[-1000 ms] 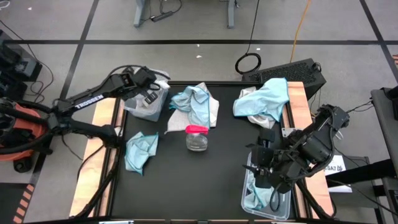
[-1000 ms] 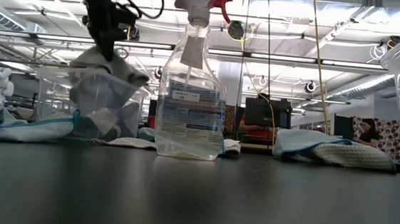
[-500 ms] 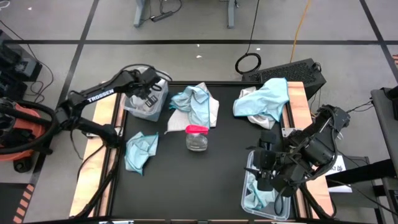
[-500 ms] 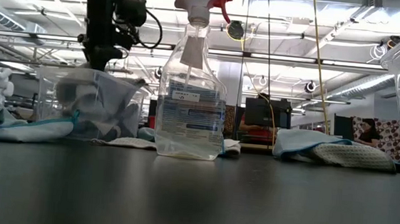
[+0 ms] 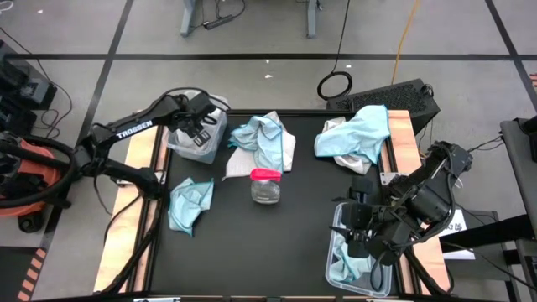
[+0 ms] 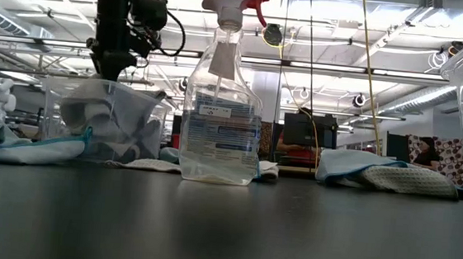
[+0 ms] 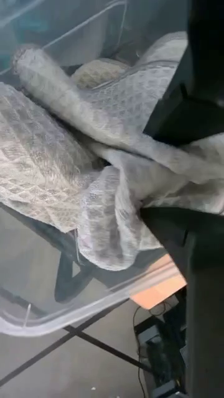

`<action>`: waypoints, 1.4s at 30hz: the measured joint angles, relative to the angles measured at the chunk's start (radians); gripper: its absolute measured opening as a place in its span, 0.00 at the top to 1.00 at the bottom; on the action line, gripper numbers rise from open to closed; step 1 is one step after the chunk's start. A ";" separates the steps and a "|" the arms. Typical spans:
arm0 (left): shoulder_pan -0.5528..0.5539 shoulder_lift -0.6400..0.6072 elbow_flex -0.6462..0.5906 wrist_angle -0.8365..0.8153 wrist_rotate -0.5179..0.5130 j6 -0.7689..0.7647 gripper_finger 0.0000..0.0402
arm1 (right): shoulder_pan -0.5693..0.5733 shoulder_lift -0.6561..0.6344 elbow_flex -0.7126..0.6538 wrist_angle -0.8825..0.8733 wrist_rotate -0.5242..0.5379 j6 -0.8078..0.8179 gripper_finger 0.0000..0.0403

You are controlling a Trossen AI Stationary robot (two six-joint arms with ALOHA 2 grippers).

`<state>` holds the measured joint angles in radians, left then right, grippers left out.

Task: Sort microfiber towel by color & place in baskets
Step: Put the bottom left gray towel into the left transparent bin, then put the bottom left light blue towel into the right transparent bin

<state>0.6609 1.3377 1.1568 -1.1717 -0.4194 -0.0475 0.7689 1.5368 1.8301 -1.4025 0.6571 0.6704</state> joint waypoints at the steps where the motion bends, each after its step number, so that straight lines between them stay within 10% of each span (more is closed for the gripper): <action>1: 0.000 -0.006 0.005 -0.002 0.000 0.000 0.57 | 0.000 0.000 0.000 0.000 0.000 -0.002 0.22; 11: -0.024 -0.162 0.079 0.000 0.009 0.008 0.39 | 0.000 0.000 0.000 0.000 0.003 -0.003 0.22; 19: -0.143 -0.316 0.108 -0.097 0.285 0.000 0.39 | -0.001 0.000 0.000 0.002 0.004 -0.002 0.22; 25: -0.291 -0.348 0.107 -0.247 0.439 -0.090 0.39 | -0.001 0.000 0.000 0.008 0.006 -0.004 0.22; 42: -0.797 -0.290 -0.083 -0.160 0.453 -0.390 0.39 | -0.001 0.000 0.000 0.008 0.005 -0.008 0.22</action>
<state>-0.1362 1.0480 1.0737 -1.3319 0.0332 -0.4378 0.7681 1.5368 1.8305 -1.3943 0.6617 0.6624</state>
